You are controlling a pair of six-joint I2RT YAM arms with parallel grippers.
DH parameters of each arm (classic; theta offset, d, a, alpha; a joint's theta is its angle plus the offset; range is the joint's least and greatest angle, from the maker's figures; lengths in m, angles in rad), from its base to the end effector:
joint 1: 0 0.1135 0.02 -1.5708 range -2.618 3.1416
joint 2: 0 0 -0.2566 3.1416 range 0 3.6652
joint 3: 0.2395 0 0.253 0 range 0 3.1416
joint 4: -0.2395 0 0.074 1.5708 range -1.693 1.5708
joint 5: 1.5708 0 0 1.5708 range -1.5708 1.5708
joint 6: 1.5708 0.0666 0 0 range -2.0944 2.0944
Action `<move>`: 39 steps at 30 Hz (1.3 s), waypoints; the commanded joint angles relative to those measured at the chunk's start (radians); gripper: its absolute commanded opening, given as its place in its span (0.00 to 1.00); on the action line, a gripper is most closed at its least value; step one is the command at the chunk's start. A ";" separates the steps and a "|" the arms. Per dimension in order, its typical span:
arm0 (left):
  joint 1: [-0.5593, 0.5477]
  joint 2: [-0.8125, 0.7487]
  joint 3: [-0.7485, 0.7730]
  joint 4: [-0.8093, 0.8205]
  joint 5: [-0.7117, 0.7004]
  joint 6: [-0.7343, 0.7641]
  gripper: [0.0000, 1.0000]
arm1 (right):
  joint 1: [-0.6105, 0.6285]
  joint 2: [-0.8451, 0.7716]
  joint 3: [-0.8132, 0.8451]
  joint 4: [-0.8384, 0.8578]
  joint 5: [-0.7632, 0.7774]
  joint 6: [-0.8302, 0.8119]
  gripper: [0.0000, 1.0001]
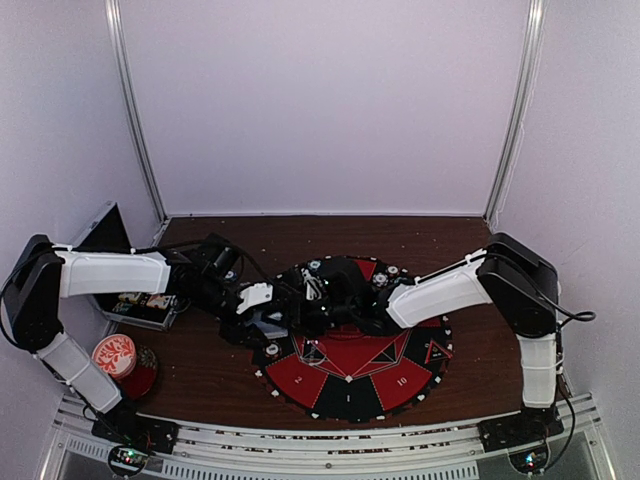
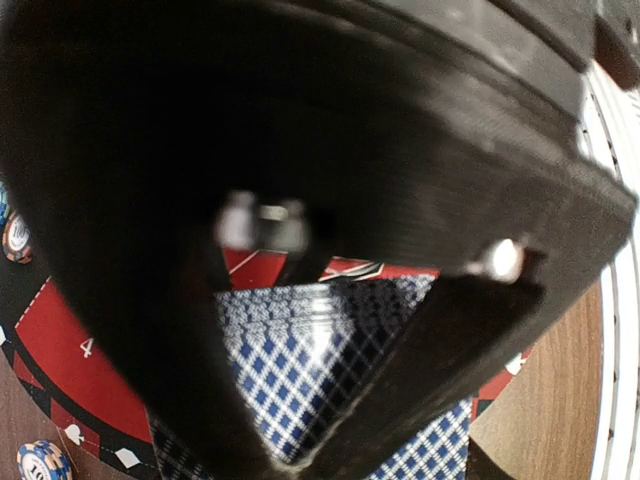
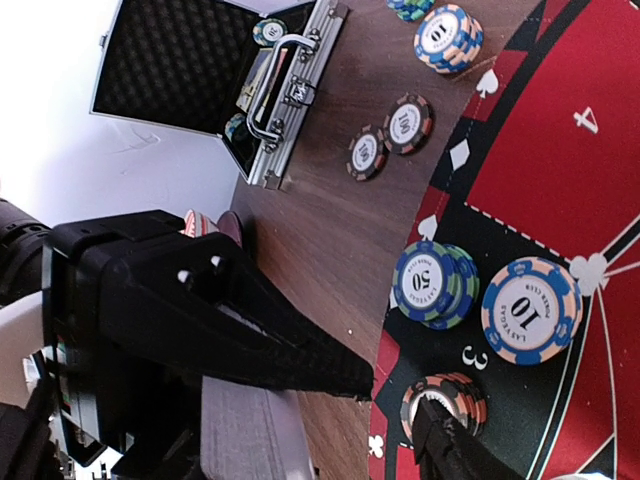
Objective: Distribute texas hold em gaming equipment
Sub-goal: Pick up the poker card from the face-down deck piles.
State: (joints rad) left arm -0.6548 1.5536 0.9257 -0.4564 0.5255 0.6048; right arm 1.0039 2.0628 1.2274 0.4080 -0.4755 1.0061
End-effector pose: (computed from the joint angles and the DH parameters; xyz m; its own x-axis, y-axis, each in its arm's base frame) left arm 0.2265 -0.2161 0.1579 -0.1714 0.7518 -0.6367 0.9851 0.1408 -0.0989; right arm 0.2277 0.4144 0.1424 -0.9417 -0.0807 -0.3267 -0.3330 0.3628 0.8703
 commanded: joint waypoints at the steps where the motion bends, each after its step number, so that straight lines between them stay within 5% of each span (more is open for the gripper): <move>1: -0.004 -0.031 -0.003 0.027 0.014 0.012 0.44 | 0.007 0.005 0.032 -0.119 0.055 -0.058 0.56; 18: -0.004 -0.039 -0.004 0.016 0.030 0.022 0.43 | -0.055 -0.065 -0.040 -0.258 0.146 -0.142 0.46; 39: -0.004 -0.018 -0.004 0.020 0.015 0.020 0.43 | -0.036 -0.182 -0.079 -0.201 0.026 -0.165 0.22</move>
State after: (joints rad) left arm -0.6548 1.5539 0.9207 -0.4500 0.4988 0.6052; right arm 0.9707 1.9186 1.1744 0.2169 -0.4515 0.8425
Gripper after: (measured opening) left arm 0.550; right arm 0.232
